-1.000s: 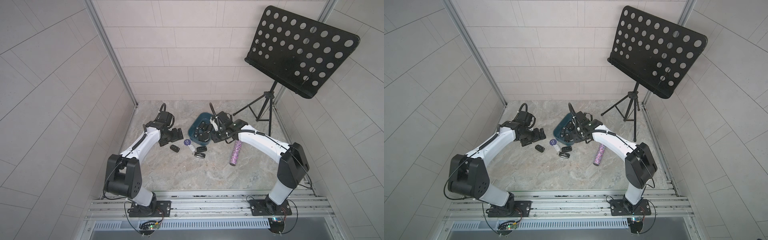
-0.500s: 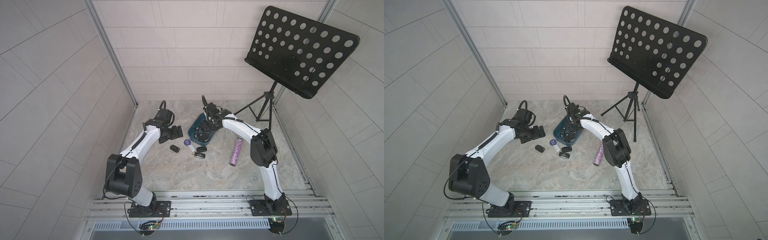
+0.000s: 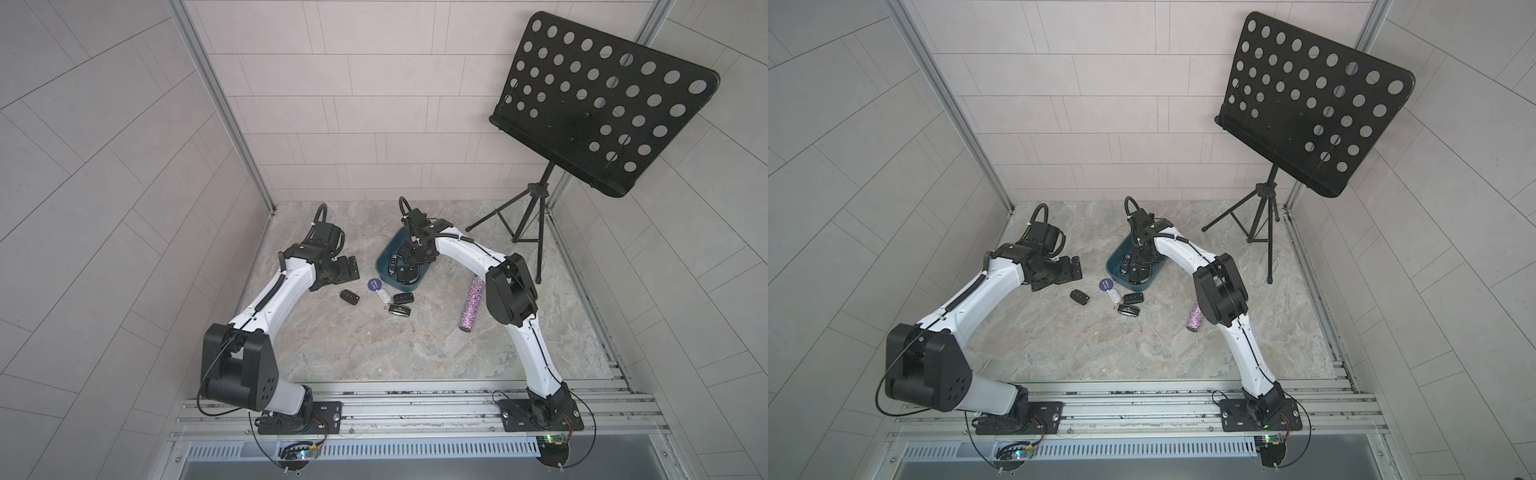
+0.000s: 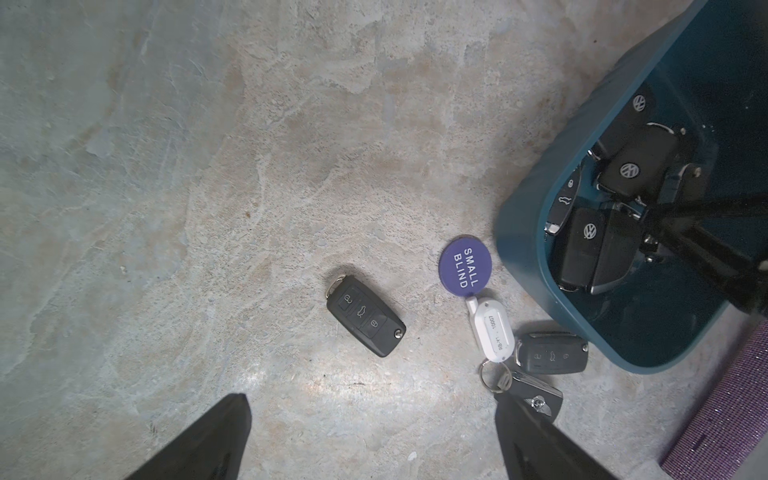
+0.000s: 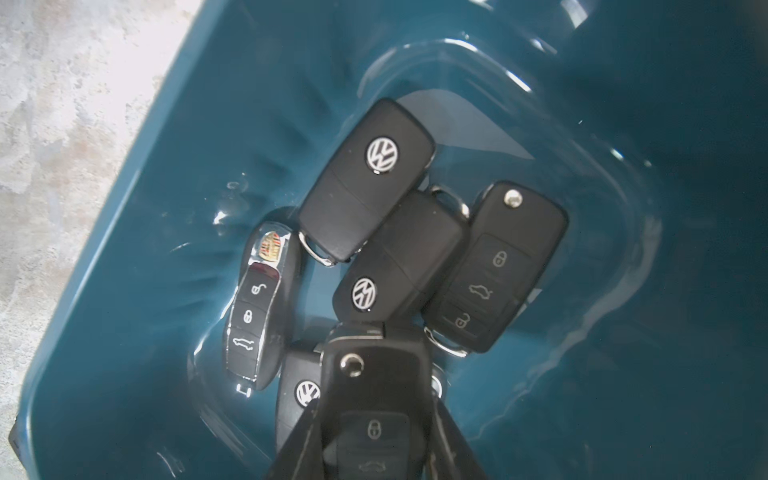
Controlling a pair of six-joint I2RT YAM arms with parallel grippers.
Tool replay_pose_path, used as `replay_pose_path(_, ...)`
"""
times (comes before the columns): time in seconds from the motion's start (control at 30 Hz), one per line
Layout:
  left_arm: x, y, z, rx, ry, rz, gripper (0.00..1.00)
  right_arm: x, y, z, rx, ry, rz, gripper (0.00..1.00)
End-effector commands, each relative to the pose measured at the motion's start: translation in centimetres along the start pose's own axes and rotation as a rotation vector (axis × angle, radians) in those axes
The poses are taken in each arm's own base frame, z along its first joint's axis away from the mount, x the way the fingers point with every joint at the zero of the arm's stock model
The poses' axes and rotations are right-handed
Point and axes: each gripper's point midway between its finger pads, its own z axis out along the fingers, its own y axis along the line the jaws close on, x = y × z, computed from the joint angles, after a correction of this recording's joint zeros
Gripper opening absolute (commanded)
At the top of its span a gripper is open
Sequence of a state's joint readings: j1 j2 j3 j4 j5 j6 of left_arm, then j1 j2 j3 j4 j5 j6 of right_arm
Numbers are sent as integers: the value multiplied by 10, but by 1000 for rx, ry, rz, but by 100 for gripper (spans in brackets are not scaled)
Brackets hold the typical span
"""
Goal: Place the car key into the storage box
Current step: Pick up the car key from the center of the board, then place the car key in the storage box.
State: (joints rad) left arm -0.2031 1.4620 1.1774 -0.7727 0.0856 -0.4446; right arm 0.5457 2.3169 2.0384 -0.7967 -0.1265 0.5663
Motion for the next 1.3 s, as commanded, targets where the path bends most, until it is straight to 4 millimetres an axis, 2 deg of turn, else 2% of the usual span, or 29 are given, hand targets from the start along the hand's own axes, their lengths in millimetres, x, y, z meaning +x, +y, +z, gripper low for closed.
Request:
replay_pose_path(0.0,0,8,0,-36,9,6,100,4,-9,9,33,29,42,37)
replay_pose_path(0.33,1,7,3,-43,33,22,100,3,-5,7,8,35,62,54)
replay_pose_path(0.5,3,7,4,-39,44,21,100,-3,-2,-7,-1,7,54,58)
replay_pose_path(0.73,6,9,5,-52,63,-2,100,-14,3,-45,-31,-54,26,61)
replay_pose_path(0.97,11,15,11,-100,98,-93,100,-12,5,-94,-78,-139,-40,71)
replay_pose_path(1.1,14,11,17,-87,124,-161,100,0,3,-118,-117,-164,-87,80)
replay_pose_path(1.27,19,4,33,-61,174,-249,100,29,0,-137,-181,-179,-146,95)
